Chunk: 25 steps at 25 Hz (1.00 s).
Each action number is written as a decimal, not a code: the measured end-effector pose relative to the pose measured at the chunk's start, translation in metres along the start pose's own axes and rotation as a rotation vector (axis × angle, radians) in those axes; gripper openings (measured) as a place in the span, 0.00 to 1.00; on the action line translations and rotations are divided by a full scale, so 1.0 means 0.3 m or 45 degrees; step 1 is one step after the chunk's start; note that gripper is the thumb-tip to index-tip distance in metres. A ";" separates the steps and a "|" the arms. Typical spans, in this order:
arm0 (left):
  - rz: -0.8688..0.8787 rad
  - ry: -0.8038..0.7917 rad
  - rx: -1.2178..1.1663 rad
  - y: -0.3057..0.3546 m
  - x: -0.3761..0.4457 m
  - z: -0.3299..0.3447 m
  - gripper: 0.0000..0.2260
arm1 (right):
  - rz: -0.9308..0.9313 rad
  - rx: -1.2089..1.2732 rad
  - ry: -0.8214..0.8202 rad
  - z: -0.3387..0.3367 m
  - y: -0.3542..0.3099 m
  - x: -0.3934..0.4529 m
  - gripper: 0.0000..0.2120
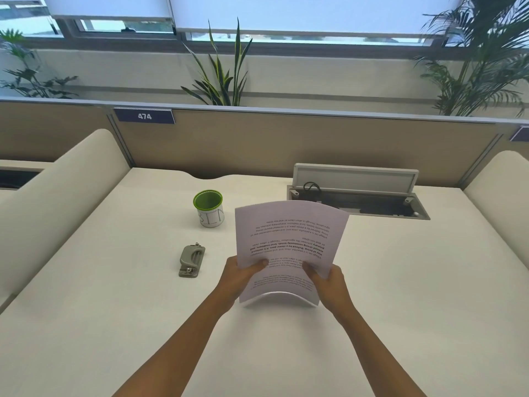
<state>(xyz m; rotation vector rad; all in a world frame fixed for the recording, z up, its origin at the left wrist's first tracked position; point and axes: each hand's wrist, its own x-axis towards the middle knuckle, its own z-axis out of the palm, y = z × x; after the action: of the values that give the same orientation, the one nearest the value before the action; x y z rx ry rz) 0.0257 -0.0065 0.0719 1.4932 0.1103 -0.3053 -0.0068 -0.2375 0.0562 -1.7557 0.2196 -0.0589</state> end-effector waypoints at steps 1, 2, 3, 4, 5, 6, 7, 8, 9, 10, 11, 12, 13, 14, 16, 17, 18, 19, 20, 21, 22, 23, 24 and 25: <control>-0.006 -0.018 0.004 -0.002 -0.005 -0.002 0.10 | 0.004 -0.001 -0.006 -0.001 0.008 -0.005 0.11; -0.009 -0.035 0.011 -0.008 -0.011 -0.002 0.10 | 0.008 -0.008 -0.014 -0.002 0.015 -0.012 0.11; -0.008 -0.045 0.022 -0.015 -0.018 -0.001 0.10 | 0.012 -0.015 -0.020 0.000 0.023 -0.019 0.11; -0.001 -0.046 0.035 -0.021 -0.024 0.001 0.10 | 0.014 -0.018 -0.022 0.001 0.028 -0.025 0.10; 0.008 -0.043 0.044 -0.024 -0.028 0.003 0.10 | 0.018 -0.017 -0.023 0.001 0.028 -0.029 0.09; 0.013 -0.037 0.046 -0.024 -0.031 0.006 0.10 | 0.020 -0.013 -0.030 0.000 0.024 -0.031 0.07; 0.010 -0.029 0.040 -0.021 -0.033 0.009 0.11 | 0.019 -0.006 -0.047 -0.001 0.016 -0.031 0.05; 0.005 -0.018 0.034 -0.015 -0.033 0.013 0.11 | 0.013 -0.001 -0.062 -0.004 0.006 -0.029 0.04; 0.003 -0.002 0.033 -0.009 -0.032 0.017 0.11 | 0.004 0.006 -0.071 -0.007 -0.003 -0.026 0.04; 0.002 0.020 0.037 -0.004 -0.030 0.021 0.10 | -0.006 0.011 -0.074 -0.011 -0.012 -0.022 0.04; 0.002 0.041 0.037 0.000 -0.027 0.024 0.08 | -0.013 0.019 -0.077 -0.016 -0.021 -0.019 0.04; 0.002 0.061 0.029 0.004 -0.026 0.027 0.07 | -0.016 0.025 -0.083 -0.022 -0.027 -0.015 0.05; 0.005 0.084 0.005 0.008 -0.024 0.030 0.06 | -0.018 0.025 -0.086 -0.027 -0.031 -0.011 0.06; 0.008 0.112 -0.043 0.014 -0.025 0.033 0.07 | -0.014 0.018 -0.074 -0.032 -0.033 -0.008 0.10; 0.006 0.172 -0.229 0.028 -0.029 0.036 0.11 | 0.085 0.034 0.010 -0.041 -0.025 -0.005 0.24; 0.002 0.185 -0.361 0.034 -0.032 0.040 0.13 | 0.179 0.077 0.066 -0.041 -0.019 -0.008 0.32; -0.002 0.183 -0.508 0.039 -0.036 0.046 0.13 | 0.268 0.143 0.097 -0.037 -0.012 -0.014 0.38; -0.002 0.175 -0.644 0.044 -0.040 0.055 0.14 | 0.330 0.228 0.100 -0.028 -0.004 -0.020 0.42; -0.002 0.171 -0.745 0.049 -0.044 0.066 0.15 | 0.365 0.322 0.080 -0.014 0.003 -0.026 0.44; -0.005 0.162 -0.806 0.051 -0.047 0.079 0.17 | 0.384 0.417 0.046 0.002 0.005 -0.032 0.44; -0.011 0.147 -0.842 0.050 -0.051 0.093 0.19 | 0.397 0.504 0.001 0.019 0.000 -0.037 0.44; -0.018 0.126 -0.868 0.047 -0.054 0.107 0.20 | 0.402 0.572 -0.050 0.034 -0.009 -0.039 0.41; -0.029 0.106 -0.893 0.046 -0.059 0.120 0.21 | 0.397 0.615 -0.101 0.047 -0.016 -0.038 0.36; -0.046 0.093 -0.915 0.046 -0.064 0.131 0.21 | 0.389 0.649 -0.136 0.058 -0.024 -0.034 0.30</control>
<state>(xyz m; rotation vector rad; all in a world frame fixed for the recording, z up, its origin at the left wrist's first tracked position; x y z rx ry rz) 0.0064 -0.0421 0.0933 0.7896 0.2741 -0.2071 -0.0132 -0.2174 0.0605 -1.2005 0.3584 0.1857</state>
